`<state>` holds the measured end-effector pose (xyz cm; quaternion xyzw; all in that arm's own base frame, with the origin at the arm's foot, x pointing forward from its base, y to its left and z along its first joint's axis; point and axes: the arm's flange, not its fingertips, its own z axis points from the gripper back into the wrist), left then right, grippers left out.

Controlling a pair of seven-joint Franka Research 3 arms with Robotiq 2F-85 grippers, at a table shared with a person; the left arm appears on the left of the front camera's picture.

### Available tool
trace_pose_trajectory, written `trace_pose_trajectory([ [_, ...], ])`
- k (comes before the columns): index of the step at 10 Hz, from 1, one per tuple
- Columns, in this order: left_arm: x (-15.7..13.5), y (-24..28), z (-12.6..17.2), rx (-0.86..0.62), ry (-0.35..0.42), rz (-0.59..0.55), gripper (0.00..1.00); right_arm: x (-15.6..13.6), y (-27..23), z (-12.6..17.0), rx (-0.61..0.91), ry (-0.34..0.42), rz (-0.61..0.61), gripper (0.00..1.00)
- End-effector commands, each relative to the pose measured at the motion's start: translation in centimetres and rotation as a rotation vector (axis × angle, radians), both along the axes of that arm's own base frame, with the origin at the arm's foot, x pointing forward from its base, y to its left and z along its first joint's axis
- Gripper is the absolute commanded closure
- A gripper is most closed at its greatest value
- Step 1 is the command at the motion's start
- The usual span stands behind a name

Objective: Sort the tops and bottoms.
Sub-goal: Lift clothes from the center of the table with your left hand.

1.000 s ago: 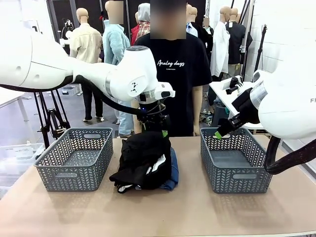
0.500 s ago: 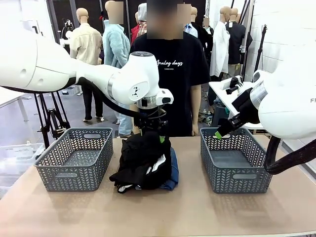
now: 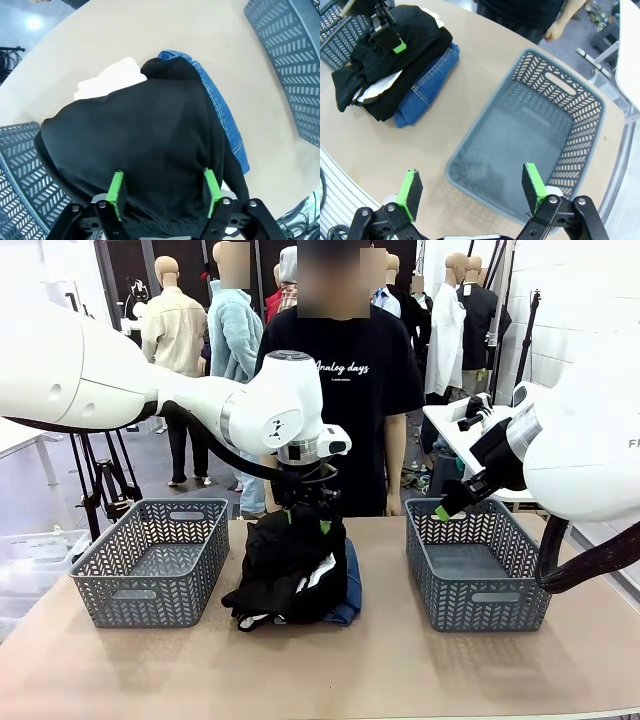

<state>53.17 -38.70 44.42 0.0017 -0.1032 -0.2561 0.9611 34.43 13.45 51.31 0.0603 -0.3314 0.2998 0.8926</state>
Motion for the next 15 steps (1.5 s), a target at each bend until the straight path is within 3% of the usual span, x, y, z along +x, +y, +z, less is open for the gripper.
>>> trace_pose_trajectory([
  [1, 0.2, -0.1, 0.2, -0.007, 0.043, 0.042, 0.6, 0.1, 0.1, 0.0, 0.012, -0.002, -0.006, 0.0],
  [3, 0.3, 0.1, -0.1, -0.01, 0.075, 0.051, 0.9, 0.1, 0.1, 0.0, 0.012, -0.002, -0.006, 0.0],
  [4, 0.3, 0.2, 0.0, -0.014, 0.071, 0.057, 1.0, 0.1, 0.1, 0.0, 0.012, -0.002, -0.006, 0.0],
  [8, 0.1, 0.6, 1.2, -0.003, 0.032, 0.059, 1.0, 0.1, 0.1, 0.0, 0.012, -0.002, -0.006, 0.0],
  [13, 0.2, 0.0, 0.4, -0.01, 0.049, 0.032, 1.0, 0.1, 0.1, 0.0, 0.012, -0.002, -0.006, 0.0],
  [14, -0.6, -0.1, 2.1, 0.007, -0.038, 0.023, 1.0, 0.1, 0.1, 0.0, 0.012, -0.002, -0.006, 0.0],
  [15, -0.9, -1.1, 4.1, -0.036, -0.073, -0.02, 1.0, 0.1, 0.1, 0.0, 0.012, -0.002, -0.006, 0.0],
])
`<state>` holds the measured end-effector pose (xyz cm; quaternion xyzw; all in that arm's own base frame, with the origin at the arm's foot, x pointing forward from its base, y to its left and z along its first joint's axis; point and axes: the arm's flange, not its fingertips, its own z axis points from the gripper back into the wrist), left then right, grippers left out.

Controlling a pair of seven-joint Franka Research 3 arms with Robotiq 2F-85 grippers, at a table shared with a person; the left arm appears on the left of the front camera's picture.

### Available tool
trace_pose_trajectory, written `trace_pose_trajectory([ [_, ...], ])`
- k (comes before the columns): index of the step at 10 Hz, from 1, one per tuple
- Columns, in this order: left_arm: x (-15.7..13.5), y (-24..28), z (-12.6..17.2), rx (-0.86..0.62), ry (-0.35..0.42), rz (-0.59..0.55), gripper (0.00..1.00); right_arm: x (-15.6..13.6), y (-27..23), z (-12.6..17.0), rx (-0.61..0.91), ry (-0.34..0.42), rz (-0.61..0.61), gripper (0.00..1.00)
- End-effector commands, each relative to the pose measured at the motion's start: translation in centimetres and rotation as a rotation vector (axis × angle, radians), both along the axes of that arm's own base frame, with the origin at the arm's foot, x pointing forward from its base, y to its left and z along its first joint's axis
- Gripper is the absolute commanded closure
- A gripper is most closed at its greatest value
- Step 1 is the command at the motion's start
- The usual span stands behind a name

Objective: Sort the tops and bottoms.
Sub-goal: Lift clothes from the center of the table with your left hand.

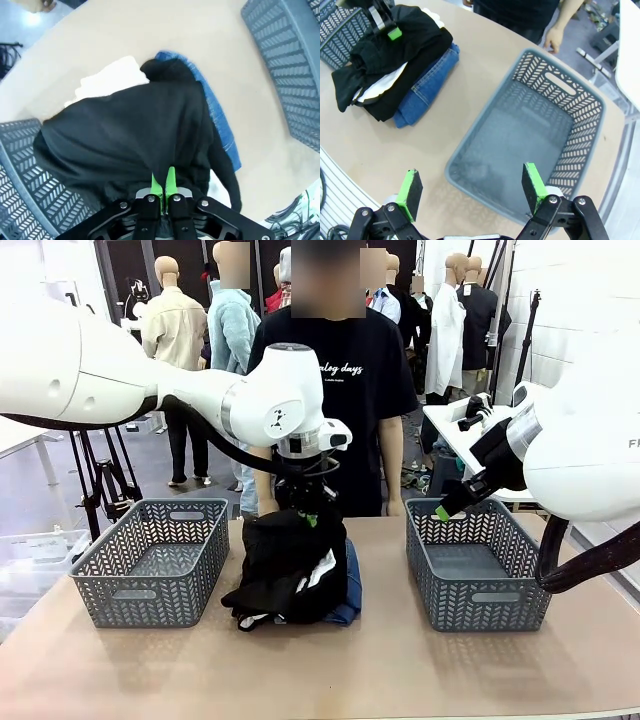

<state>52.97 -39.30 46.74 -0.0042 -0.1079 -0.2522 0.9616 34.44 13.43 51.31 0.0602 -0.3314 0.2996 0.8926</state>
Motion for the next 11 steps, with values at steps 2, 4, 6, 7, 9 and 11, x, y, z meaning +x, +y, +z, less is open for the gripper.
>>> trace_pose_trajectory([
  [2, -1.4, -2.0, 7.1, -0.113, -0.168, -0.039, 1.0, 0.1, 0.1, 0.0, 0.012, -0.001, -0.006, 0.0],
  [4, -3.0, -2.9, 13.2, -0.103, -0.277, -0.066, 1.0, 0.1, 0.1, 0.0, 0.012, -0.001, -0.006, 0.0],
  [6, -3.9, -2.9, 18.8, -0.04, -0.34, -0.062, 1.0, 0.1, 0.1, 0.0, 0.012, -0.001, -0.006, 0.0],
  [7, -4.6, -2.7, 20.9, -0.026, -0.364, -0.042, 1.0, 0.1, 0.1, 0.0, 0.012, -0.001, -0.006, 0.0],
  [9, -6.3, -2.6, 24.0, -0.016, -0.444, -0.03, 1.0, 0.1, 0.1, 0.0, 0.012, -0.001, -0.006, 0.0],
  [11, -8.0, -2.9, 26.1, 0.005, -0.484, -0.046, 1.0, 0.1, 0.1, 0.0, 0.012, -0.001, -0.006, 0.0],
])
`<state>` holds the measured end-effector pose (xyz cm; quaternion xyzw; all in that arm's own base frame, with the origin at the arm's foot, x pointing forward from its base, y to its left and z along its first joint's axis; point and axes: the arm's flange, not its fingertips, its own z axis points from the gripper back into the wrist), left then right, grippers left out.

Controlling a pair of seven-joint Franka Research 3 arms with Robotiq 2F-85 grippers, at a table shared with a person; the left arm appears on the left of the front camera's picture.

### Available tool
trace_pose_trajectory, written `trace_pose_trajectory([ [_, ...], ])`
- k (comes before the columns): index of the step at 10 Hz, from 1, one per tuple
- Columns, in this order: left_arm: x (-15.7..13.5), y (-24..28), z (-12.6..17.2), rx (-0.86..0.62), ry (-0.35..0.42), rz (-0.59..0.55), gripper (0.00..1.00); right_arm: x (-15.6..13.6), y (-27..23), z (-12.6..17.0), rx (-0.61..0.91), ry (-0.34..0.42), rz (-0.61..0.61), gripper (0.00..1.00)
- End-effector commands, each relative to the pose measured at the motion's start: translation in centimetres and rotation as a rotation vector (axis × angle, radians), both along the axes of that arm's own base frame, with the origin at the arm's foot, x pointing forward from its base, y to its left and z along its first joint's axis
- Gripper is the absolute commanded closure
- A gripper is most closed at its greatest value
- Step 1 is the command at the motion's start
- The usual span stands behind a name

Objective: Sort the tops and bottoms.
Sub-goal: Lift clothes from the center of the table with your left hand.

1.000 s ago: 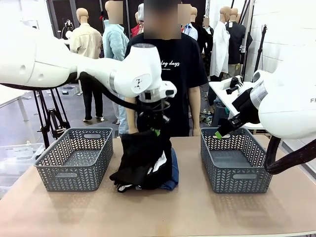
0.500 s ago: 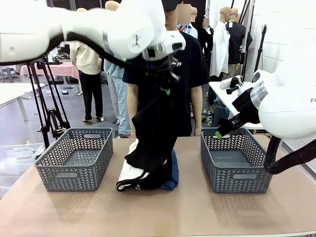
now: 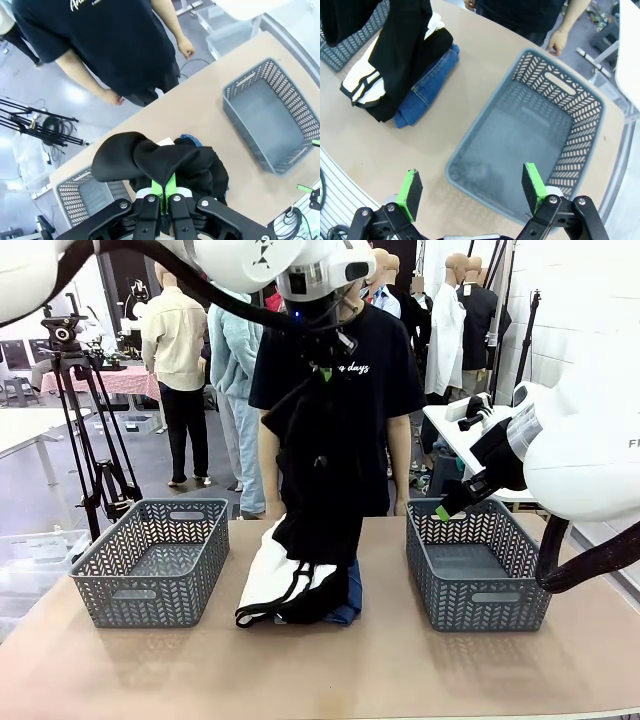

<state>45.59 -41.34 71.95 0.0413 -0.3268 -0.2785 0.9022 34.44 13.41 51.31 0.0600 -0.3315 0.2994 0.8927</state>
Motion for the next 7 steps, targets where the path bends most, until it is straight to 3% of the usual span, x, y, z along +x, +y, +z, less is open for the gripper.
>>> trace_pose_trajectory([
  [1, -1.2, -0.8, 1.3, 0.019, -0.014, 0.026, 1.0, 0.1, 0.1, 0.0, 0.012, -0.001, -0.005, 0.0],
  [2, 0.0, 0.0, 0.0, 0.0, 0.0, 0.0, 1.0, 0.1, 0.1, 0.0, 0.012, -0.001, -0.005, 0.0],
  [7, 0.0, 0.0, 0.0, 0.0, 0.0, 0.0, 1.0, 0.1, 0.1, 0.0, 0.012, -0.001, -0.005, 0.0],
])
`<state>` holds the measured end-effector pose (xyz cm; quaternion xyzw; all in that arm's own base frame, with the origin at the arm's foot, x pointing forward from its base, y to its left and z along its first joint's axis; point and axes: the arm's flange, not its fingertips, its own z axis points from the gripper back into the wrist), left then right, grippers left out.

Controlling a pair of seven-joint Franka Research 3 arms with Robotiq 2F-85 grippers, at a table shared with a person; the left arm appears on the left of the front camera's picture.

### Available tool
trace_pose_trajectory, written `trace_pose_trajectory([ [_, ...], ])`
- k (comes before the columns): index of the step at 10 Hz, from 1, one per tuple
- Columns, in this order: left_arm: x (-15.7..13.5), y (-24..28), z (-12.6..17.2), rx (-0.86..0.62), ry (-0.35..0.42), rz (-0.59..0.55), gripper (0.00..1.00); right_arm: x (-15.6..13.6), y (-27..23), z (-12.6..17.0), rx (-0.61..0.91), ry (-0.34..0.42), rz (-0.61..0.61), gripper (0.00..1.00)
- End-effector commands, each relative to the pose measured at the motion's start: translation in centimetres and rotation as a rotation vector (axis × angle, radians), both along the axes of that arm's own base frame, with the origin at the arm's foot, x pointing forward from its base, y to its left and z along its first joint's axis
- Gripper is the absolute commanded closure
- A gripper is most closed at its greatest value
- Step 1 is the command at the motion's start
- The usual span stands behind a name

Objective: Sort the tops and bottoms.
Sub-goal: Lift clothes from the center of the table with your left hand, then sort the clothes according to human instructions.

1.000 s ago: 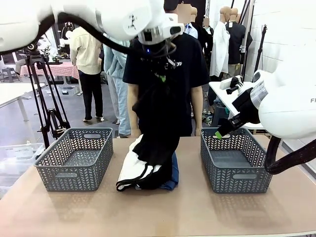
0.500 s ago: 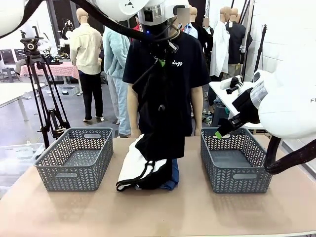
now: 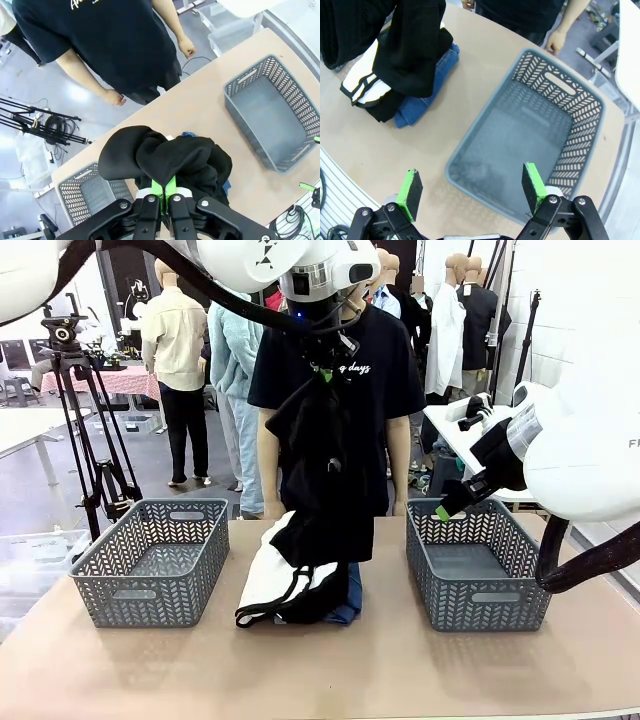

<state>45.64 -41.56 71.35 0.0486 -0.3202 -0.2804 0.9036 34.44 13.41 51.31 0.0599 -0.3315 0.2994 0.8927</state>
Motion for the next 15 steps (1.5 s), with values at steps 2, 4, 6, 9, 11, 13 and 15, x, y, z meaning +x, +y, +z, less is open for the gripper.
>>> trace_pose_trajectory([
  [2, -0.05, 0.21, 0.61, -0.018, -0.009, -0.003, 1.0, 0.1, 0.14, -0.04, 0.012, -0.001, -0.005, 0.0],
  [4, -0.05, 0.21, 0.61, -0.018, -0.009, -0.003, 1.0, 0.1, 0.14, -0.04, 0.012, -0.001, -0.005, 0.0],
  [6, -0.05, 0.21, 0.61, -0.018, -0.009, -0.003, 1.0, 0.1, 0.14, -0.04, 0.012, -0.001, -0.005, 0.0],
  [9, -0.05, 0.21, 0.61, -0.018, -0.009, -0.003, 1.0, 0.1, 0.14, -0.04, 0.012, -0.001, -0.005, 0.0],
  [11, -0.05, 0.21, 0.61, -0.018, -0.009, -0.003, 1.0, 0.1, 0.14, -0.04, 0.012, -0.001, -0.005, 0.0],
  [13, -0.05, 0.21, 0.61, -0.018, -0.009, -0.003, 1.0, 0.1, 0.14, -0.04, 0.012, -0.001, -0.005, 0.0],
  [15, -0.05, 0.21, 0.61, -0.018, -0.009, -0.003, 1.0, 0.1, 0.14, -0.04, 0.012, -0.001, -0.005, 0.0],
])
